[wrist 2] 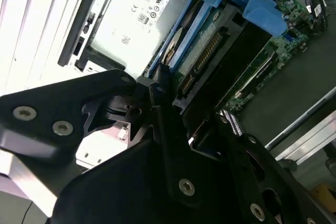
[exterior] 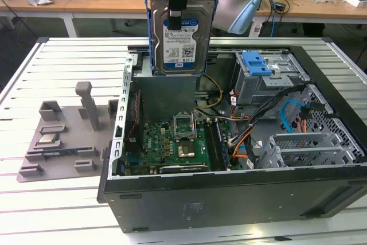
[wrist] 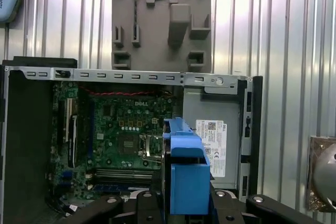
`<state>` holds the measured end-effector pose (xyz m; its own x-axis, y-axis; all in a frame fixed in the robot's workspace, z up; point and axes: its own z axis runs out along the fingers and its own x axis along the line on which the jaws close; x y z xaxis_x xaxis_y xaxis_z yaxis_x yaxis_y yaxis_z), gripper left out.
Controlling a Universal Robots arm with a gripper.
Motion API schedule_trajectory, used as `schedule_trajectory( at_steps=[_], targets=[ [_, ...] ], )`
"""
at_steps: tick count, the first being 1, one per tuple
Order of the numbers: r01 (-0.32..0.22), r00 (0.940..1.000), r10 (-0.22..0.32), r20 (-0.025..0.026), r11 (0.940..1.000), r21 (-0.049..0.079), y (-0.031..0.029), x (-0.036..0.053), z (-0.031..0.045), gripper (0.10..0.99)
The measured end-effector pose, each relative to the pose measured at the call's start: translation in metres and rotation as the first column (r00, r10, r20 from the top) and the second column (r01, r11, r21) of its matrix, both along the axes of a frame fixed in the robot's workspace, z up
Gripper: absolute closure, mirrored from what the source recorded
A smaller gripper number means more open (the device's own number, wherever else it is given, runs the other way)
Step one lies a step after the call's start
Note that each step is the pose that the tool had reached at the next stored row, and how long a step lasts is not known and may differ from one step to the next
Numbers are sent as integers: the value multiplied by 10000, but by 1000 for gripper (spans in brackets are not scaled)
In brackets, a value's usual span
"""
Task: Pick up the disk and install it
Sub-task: 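Pick up the disk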
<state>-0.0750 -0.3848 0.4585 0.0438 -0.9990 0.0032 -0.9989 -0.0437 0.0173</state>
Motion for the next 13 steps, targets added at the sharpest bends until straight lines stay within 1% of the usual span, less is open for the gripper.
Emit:
schedule_trajectory(
  at_steps=[13],
  targets=[
    [0,10000,0,0,10000,-2,-316,1,-27,722]
  ],
)
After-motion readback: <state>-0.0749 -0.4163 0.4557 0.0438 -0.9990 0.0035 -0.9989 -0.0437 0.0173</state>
